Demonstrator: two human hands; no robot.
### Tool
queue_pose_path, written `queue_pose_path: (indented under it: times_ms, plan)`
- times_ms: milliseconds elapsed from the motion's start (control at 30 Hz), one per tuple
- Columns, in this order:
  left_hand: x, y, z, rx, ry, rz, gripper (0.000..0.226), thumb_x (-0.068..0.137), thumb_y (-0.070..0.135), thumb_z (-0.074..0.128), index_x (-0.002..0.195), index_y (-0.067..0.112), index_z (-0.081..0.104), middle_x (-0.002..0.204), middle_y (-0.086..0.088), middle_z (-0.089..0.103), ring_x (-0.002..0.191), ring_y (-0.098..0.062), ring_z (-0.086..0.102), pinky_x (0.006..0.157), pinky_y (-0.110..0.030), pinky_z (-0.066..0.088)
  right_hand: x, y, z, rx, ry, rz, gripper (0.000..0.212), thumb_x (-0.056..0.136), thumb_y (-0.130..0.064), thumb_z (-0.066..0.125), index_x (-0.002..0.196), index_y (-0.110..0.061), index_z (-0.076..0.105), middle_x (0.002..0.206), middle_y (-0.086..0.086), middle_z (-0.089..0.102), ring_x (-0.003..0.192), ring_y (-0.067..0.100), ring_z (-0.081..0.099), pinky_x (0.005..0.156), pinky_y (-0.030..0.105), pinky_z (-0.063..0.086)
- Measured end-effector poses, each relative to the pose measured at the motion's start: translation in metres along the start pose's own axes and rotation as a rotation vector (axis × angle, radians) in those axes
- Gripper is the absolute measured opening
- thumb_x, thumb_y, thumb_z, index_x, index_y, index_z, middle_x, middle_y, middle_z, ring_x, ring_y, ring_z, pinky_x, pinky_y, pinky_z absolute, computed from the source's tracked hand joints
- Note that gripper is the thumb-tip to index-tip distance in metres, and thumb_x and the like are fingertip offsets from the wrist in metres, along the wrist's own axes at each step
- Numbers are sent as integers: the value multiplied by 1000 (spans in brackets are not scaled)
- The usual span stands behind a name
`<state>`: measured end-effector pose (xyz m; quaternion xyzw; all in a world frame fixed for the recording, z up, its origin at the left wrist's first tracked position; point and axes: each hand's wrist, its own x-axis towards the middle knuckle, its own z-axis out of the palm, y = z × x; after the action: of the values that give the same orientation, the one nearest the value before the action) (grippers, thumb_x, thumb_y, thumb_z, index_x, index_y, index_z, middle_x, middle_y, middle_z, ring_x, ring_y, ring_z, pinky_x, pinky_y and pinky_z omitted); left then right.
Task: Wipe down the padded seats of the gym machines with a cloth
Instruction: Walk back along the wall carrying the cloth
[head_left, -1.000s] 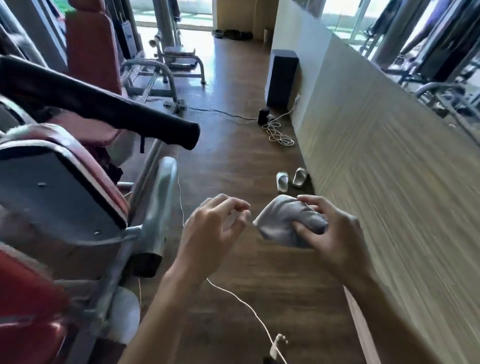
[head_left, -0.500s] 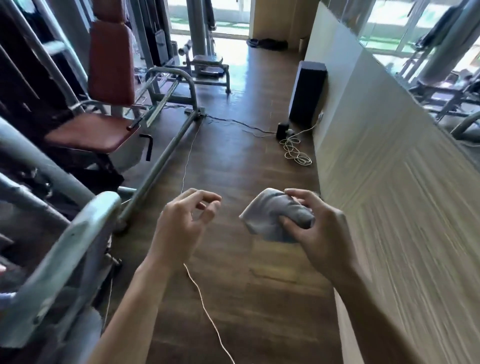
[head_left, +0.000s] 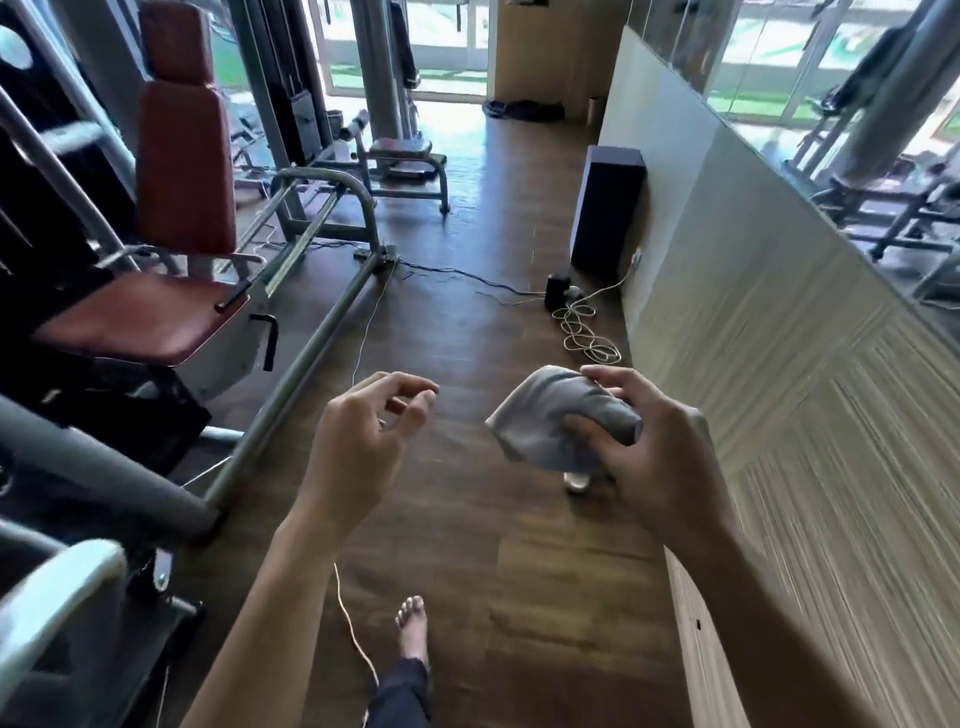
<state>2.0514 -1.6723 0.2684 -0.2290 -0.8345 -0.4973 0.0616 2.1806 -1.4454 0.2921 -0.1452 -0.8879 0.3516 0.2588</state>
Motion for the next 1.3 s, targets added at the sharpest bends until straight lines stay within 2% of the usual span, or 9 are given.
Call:
queue_pose_path:
  times_ms: [267,367,567,733,833,1033,1300]
  plan:
    - [187,-42,22,-19,-83,112,10,94,30,67,96,27,76,91,15,72,78,-2,64,70,-20,45,170,5,58,-56,74,-11,46,78,-40,82,121,-35,67,103,-12,74,95,13,70,84,34,55]
    - [258,-58,14,-8,-70,149,15,92,36,65,97,27,76,91,17,72,77,-1,64,69,-20,45,233,4,83,-59,71,-4,47,78,-44,80,122,-37,65,105,-13,75,95,10,71,84,34,56]
    - [352,-92,1,24,-38,176,13,95,32,65,98,26,76,92,14,72,78,0,65,68,-11,41,322,3,130,-100,39,-27,45,79,-44,80,121,-40,64,104,-9,75,97,15,71,84,39,56]
    - [412,-117,1,19,-39,179,18,92,38,63,96,26,76,92,15,72,78,0,65,71,-19,46,383,10,160,-111,36,-29,48,80,-47,78,125,-40,62,109,-10,75,101,16,71,87,41,56]
    - [449,-126,7,21,-45,194,12,95,32,66,96,26,76,91,15,72,79,-2,66,71,-21,46,419,18,169,-109,50,-32,46,81,-45,79,124,-39,63,110,-11,74,99,15,71,88,40,56]
    - [537,-143,47,74,-36,190,12,94,32,66,95,26,77,85,16,71,78,3,64,70,-18,44,503,52,185,-112,38,-27,46,81,-45,79,123,-39,63,108,-11,75,96,14,72,85,39,57]
    - [694,-150,138,64,-88,174,12,94,30,66,95,24,77,79,17,67,71,6,60,68,-12,40,660,126,200,-103,39,-7,45,79,-43,81,121,-39,65,99,-15,74,88,7,70,83,35,57]
